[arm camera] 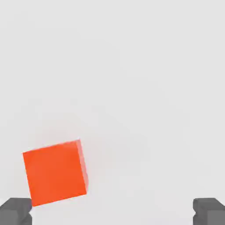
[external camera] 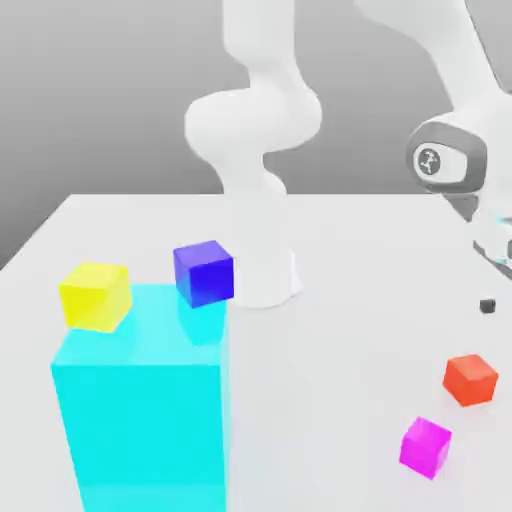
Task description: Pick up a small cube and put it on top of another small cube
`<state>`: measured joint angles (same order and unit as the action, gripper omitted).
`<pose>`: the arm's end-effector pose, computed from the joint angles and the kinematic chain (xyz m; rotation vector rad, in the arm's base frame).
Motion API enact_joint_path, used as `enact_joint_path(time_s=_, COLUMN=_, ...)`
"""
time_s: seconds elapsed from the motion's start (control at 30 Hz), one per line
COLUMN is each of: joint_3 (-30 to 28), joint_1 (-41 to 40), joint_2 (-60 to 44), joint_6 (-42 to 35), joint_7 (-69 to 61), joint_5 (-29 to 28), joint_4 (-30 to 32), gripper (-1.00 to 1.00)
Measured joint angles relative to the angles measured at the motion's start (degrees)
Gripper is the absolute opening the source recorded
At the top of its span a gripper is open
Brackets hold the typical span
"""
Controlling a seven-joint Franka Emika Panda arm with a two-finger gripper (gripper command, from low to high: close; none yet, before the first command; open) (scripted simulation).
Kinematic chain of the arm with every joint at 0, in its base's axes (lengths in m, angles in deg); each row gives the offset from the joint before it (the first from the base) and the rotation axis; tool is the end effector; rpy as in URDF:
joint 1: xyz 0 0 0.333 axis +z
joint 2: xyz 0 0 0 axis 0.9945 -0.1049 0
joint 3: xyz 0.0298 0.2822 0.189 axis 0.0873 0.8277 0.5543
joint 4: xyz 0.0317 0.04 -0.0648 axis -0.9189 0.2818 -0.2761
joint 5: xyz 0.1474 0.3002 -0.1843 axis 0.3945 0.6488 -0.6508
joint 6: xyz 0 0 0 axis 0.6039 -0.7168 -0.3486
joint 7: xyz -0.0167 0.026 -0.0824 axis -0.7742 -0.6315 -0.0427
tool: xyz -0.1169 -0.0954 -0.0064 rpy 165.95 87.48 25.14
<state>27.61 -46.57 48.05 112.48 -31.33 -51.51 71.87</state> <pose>0.3035 0.3156 0.1950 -2.7334 -1.5310 -0.0296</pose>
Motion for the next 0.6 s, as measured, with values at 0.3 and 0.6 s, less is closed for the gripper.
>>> enact_joint_path(time_s=0.3, joint_3=-3.6, joint_1=3.4, joint_2=-12.0, joint_6=9.2, joint_7=2.3, joint_5=-5.1, joint_4=-1.6, gripper=-1.00)
enact_joint_path(time_s=0.6, joint_3=-1.1, joint_1=1.7, joint_2=-3.3, joint_6=2.1, joint_7=-0.3, joint_5=-1.8, joint_4=0.1, gripper=-1.00)
